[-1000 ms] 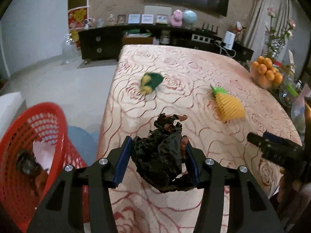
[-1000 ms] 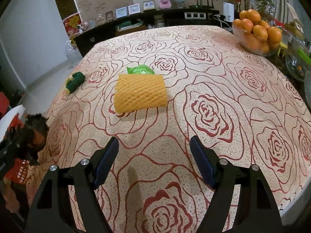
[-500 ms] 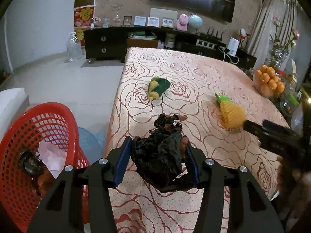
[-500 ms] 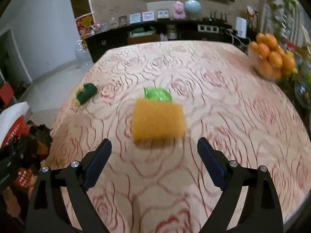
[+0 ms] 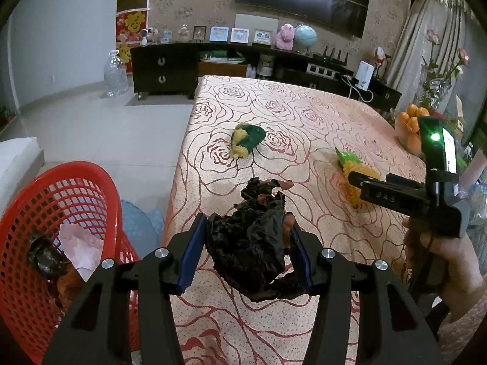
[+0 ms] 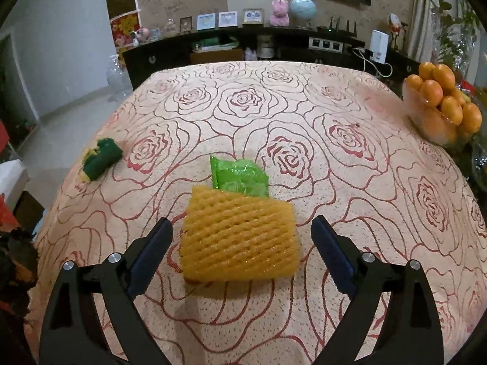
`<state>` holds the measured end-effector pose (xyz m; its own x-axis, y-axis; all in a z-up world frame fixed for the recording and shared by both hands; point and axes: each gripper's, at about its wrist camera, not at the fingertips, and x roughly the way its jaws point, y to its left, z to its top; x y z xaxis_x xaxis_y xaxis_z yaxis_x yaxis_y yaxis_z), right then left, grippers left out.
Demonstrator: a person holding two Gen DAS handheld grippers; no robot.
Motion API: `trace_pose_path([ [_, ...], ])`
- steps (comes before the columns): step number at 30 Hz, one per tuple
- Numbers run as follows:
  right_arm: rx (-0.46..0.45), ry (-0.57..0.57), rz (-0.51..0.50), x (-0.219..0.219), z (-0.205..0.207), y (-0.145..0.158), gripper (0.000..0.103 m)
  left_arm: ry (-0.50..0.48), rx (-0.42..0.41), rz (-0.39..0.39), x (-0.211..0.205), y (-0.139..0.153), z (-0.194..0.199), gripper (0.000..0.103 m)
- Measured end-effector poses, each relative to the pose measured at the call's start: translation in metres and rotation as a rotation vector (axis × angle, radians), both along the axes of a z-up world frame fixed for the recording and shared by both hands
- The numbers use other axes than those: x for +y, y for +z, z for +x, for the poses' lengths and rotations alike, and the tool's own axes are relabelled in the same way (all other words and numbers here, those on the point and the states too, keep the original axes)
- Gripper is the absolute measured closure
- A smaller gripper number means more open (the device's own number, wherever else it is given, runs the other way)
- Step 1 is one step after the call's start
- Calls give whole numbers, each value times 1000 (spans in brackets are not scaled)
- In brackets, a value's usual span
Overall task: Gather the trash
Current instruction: 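Grasp the yellow foam net with the right gripper while the left gripper holds the black bag, then carry the black bag and yellow net over the red wastebasket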
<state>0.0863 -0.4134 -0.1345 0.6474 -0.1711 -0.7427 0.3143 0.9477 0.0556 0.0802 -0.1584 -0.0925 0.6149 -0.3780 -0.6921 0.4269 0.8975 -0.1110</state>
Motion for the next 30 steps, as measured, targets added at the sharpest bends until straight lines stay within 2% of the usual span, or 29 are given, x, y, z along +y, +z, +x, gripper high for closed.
trace_pose_path([
  [2,15,-5,3,0,1,-3,14,-2,1,4,-1,-1,1,54],
  [12,23,-5,20,-5,-5,-4,50,-6,0,10,-5,-5,0,54],
  [15,27,10,14,-2,-7,-4,56,-7,0,9,-6,-6,0,54],
  [19,18,27,-10,6,-15,-1,59,-9,-5,4,-8,-5,-1,54],
  [30,-30,43,5,17,-46,17,59,-14,-30,-6,-7,3,-7,54],
])
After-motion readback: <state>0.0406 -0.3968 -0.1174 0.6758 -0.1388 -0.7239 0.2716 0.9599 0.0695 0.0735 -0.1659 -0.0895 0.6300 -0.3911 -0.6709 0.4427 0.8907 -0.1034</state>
